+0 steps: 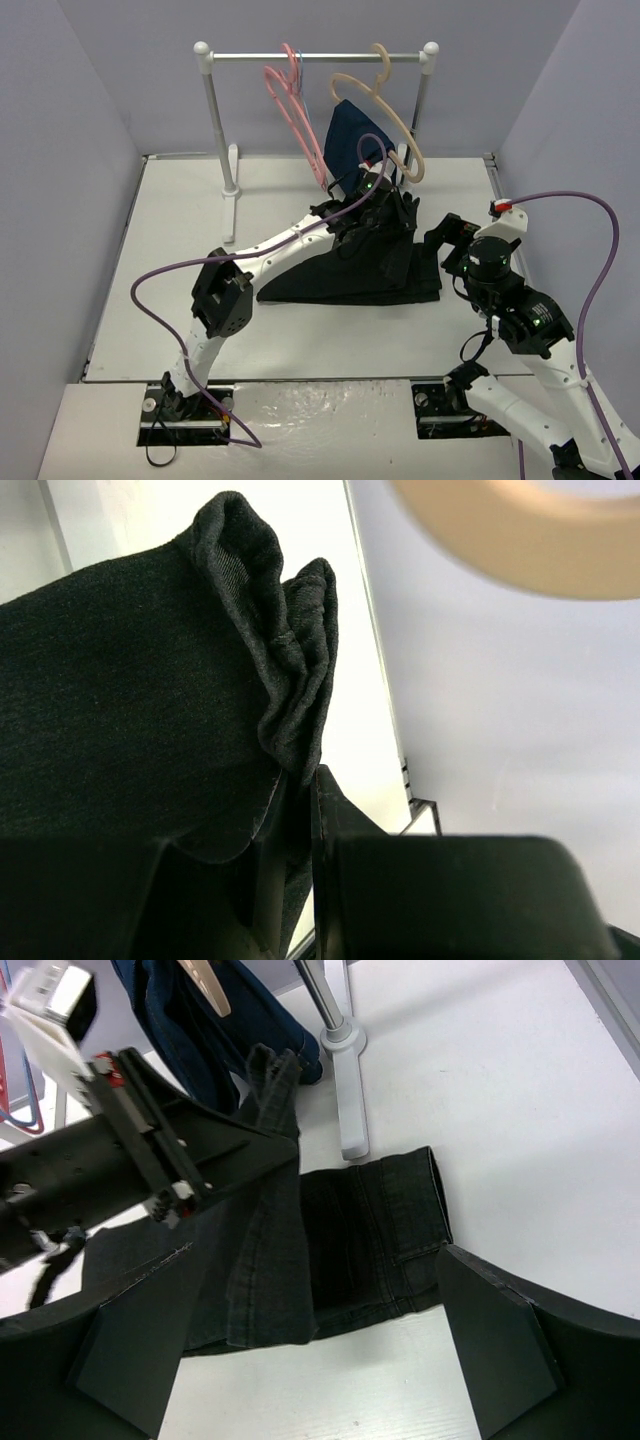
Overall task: Place the trousers on the hanger
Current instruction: Fold the trousers at the center of the board.
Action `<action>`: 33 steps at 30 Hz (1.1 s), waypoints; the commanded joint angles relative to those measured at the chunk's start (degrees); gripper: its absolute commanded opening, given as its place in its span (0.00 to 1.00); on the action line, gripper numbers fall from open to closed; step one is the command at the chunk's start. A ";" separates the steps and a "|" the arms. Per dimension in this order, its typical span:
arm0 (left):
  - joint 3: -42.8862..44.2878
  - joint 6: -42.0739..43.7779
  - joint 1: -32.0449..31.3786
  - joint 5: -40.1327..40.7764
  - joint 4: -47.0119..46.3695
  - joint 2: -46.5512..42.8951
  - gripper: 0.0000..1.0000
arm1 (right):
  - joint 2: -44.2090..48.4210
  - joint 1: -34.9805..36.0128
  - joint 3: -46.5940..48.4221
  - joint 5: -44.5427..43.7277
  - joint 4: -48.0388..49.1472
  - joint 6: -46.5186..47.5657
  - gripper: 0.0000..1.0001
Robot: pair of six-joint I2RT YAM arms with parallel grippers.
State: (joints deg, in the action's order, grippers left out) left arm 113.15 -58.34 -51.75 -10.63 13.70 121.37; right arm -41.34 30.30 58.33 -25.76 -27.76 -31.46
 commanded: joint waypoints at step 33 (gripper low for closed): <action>-25.75 19.64 -2.83 7.83 -3.66 -18.99 0.75 | -9.43 -0.48 -0.62 0.39 2.54 -1.73 0.88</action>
State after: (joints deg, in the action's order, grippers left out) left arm 97.67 -46.19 -54.33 -8.96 10.77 117.09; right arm -46.16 30.28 58.09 -25.85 -28.19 -31.61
